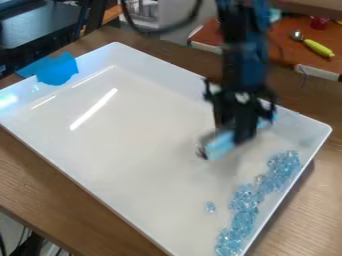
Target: Sweep into pile
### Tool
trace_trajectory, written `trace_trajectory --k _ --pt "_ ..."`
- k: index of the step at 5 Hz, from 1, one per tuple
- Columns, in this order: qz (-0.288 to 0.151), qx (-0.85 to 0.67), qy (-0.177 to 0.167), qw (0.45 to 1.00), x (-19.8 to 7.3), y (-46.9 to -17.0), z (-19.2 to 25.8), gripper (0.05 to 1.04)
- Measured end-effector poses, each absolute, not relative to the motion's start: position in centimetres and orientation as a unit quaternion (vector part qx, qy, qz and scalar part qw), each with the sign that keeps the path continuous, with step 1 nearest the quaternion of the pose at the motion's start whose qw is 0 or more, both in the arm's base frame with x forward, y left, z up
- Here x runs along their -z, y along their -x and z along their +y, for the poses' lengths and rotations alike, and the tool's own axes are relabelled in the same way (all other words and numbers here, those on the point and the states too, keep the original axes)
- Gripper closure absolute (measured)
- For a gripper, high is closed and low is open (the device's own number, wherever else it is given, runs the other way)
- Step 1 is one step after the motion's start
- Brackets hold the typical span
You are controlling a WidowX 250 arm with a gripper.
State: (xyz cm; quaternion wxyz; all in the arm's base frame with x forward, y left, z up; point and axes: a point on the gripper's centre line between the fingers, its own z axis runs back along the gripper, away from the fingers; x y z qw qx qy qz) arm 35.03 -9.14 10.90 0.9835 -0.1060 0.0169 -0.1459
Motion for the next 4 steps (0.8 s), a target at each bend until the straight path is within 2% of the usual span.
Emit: trace_trajectory --k 1,2,3,4 --pt "-0.011 0.121 0.122 0.985 -14.6 -35.1 -5.6 0.707" --pt "0.006 0.106 0.099 0.989 -16.4 -33.6 -1.4 0.707" --pt "0.032 0.086 0.033 0.995 -16.7 -31.9 2.9 0.707" --pt "0.047 0.063 -0.001 0.997 -14.4 -30.6 6.2 0.707"
